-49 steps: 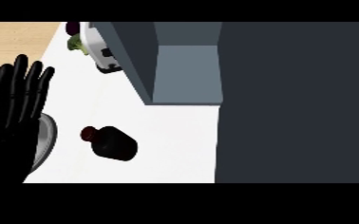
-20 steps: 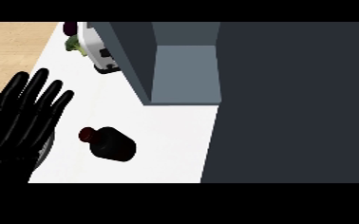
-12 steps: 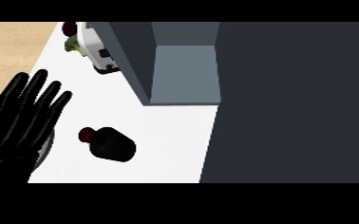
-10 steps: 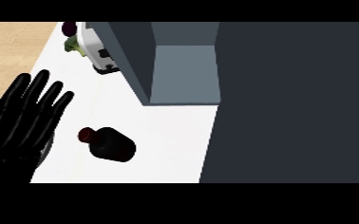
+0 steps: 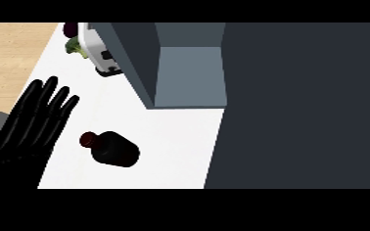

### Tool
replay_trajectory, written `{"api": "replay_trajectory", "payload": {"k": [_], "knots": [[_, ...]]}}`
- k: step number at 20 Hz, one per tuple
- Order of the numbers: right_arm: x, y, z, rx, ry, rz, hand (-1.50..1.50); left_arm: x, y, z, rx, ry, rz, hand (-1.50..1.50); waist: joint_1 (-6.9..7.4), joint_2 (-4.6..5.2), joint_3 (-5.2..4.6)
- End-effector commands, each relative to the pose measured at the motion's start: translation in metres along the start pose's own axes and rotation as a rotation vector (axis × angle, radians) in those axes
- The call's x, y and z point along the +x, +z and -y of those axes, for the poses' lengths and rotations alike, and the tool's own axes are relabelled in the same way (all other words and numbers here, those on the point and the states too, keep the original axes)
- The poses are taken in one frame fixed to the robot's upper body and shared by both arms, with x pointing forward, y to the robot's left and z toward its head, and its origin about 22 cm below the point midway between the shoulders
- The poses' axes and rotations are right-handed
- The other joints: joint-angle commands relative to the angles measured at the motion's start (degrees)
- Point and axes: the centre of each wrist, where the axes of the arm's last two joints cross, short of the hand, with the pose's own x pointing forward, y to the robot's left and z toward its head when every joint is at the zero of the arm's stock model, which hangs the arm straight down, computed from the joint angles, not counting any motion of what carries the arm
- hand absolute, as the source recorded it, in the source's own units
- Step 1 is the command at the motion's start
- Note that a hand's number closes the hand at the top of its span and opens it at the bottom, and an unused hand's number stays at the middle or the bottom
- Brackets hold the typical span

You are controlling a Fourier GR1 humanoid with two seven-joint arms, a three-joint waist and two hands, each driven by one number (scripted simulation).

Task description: Pick up the wine, place it into the cabinet and close the cabinet

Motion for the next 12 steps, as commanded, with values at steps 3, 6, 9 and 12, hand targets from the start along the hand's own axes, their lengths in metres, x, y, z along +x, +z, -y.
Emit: {"api": "replay_trajectory", "payload": {"k": [3, 6, 9, 12], "knots": [[0.026, 0.023, 0.004, -0.044, 0.049, 0.077, -1.50, -0.015, 0.009, -0.009, 0.008, -0.016, -0.009, -1.50, 0.34, 0.09, 0.07], [0.027, 0.028, -0.003, -0.045, 0.040, 0.089, -1.50, -0.039, -0.003, -0.020, 0.037, -0.030, -0.018, -1.50, -0.14, 0.06, 0.03], [0.029, 0.024, 0.004, -0.056, 0.055, 0.087, -1.50, -0.064, -0.003, -0.014, 0.064, -0.006, -0.032, -1.50, -0.15, 0.14, 0.04], [0.035, 0.036, -0.003, -0.050, 0.034, 0.086, -1.50, -0.077, 0.007, -0.022, 0.066, -0.026, -0.032, -1.50, -0.59, -0.12, 0.00]]}}
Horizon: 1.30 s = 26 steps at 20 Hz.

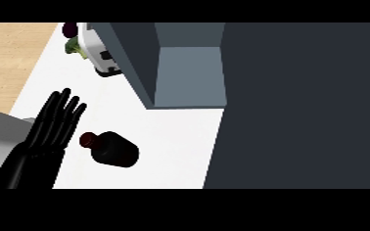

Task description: Pick up the wine, place it into the cabinet and close the cabinet

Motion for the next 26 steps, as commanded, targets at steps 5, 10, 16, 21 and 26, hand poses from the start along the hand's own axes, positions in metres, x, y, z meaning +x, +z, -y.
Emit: {"api": "replay_trajectory", "payload": {"k": [5, 10, 16, 21, 26], "knots": [[0.032, 0.037, 0.002, -0.030, 0.045, 0.106, -1.50, -0.053, 0.009, -0.027, 0.057, -0.038, -0.030, -1.50, -0.57, -0.08, -0.03], [0.036, 0.042, 0.006, -0.035, 0.045, 0.105, -1.50, -0.060, 0.018, -0.049, 0.055, -0.045, -0.036, -1.50, -0.43, -0.06, 0.03], [0.030, 0.035, -0.005, -0.024, 0.038, 0.100, -1.50, -0.101, 0.022, -0.038, 0.051, -0.048, -0.072, -1.50, -0.53, -0.07, -0.02], [0.030, 0.031, 0.002, -0.031, 0.069, 0.098, -1.50, -0.121, 0.026, -0.056, 0.052, -0.035, -0.109, -1.50, -0.12, 0.12, 0.06], [0.031, 0.037, -0.004, -0.041, 0.038, 0.105, -1.50, -0.137, 0.021, -0.067, 0.084, -0.052, -0.098, -1.50, -0.56, -0.04, 0.04]]}}
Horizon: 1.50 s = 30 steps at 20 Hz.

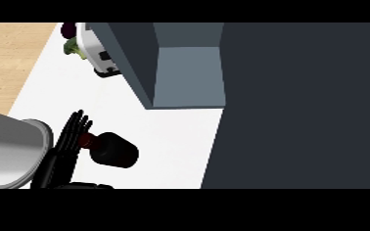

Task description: Pick up the wine, place it into the cabinet and close the cabinet

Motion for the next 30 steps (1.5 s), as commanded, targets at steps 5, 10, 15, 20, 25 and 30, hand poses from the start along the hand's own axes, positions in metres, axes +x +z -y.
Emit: {"api": "replay_trajectory", "payload": {"k": [5, 10, 15, 20, 25, 30], "knots": [[0.038, 0.039, 0.016, -0.028, 0.035, 0.093, -1.50, -0.021, -0.005, -0.001, 0.005, -0.009, -0.016, -1.50, 0.23, 0.06, 0.09], [0.032, 0.030, 0.005, -0.051, 0.033, 0.108, -1.50, -0.052, -0.004, -0.012, -0.031, 0.064, -0.059, -1.50, -0.26, -0.09, -0.07], [0.027, 0.038, 0.004, -0.031, 0.032, 0.100, -1.50, -0.064, -0.012, -0.022, -0.050, 0.133, -0.088, -1.50, -0.51, -0.07, -0.01], [0.029, 0.030, 0.011, -0.040, 0.045, 0.102, -1.50, -0.090, -0.005, -0.014, -0.095, 0.145, -0.084, -1.50, 0.15, 0.18, 0.03], [0.031, 0.034, 0.004, -0.044, 0.038, 0.110, -1.50, -0.096, -0.007, -0.001, -0.100, 0.147, -0.071, -1.50, -0.05, -0.03, -0.03], [0.029, 0.035, 0.008, -0.046, 0.047, 0.102, -1.50, -0.103, -0.001, 0.004, -0.056, 0.176, -0.030, -1.50, 0.20, 0.02, 0.05]]}}
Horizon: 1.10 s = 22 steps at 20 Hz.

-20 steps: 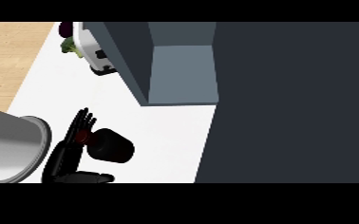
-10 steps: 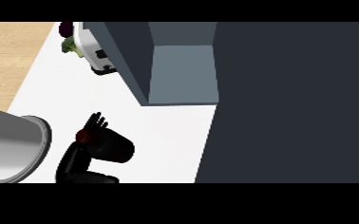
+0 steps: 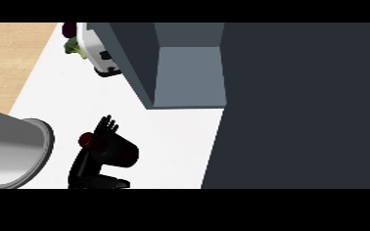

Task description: Pick up the wine, place it into the cabinet and close the cabinet

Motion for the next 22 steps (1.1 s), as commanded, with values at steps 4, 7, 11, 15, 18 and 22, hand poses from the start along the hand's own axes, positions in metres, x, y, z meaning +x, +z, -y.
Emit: {"api": "replay_trajectory", "payload": {"k": [4, 7, 11, 15, 18, 22], "knots": [[0.035, 0.037, 0.012, -0.012, 0.017, 0.089, -1.50, 0.010, -0.022, -0.001, 0.005, 0.059, 0.025, 1.50, -0.21, -0.09, 0.05], [0.025, 0.039, 0.004, -0.013, -0.001, 0.089, -1.50, -0.004, -0.001, -0.001, 0.008, 0.016, 0.054, 1.50, -0.05, -0.12, 0.04], [0.032, 0.036, 0.008, -0.032, -0.006, 0.090, -1.50, -0.009, -0.006, 0.019, 0.006, -0.017, 0.100, 1.50, -0.09, -0.17, 0.00], [0.028, 0.034, 0.009, -0.042, 0.014, 0.086, -1.50, 0.005, -0.023, -0.005, 0.044, -0.027, 0.136, 1.50, -0.13, -0.01, 0.01], [0.031, 0.040, 0.009, -0.030, -0.006, 0.084, -1.50, 0.017, -0.024, -0.024, 0.032, -0.053, 0.138, 1.50, -0.18, -0.07, 0.01], [0.011, 0.031, 0.002, -0.037, 0.005, 0.086, -1.50, 0.006, -0.022, -0.023, -0.015, -0.035, 0.135, 1.50, 0.17, 0.10, 0.05]]}}
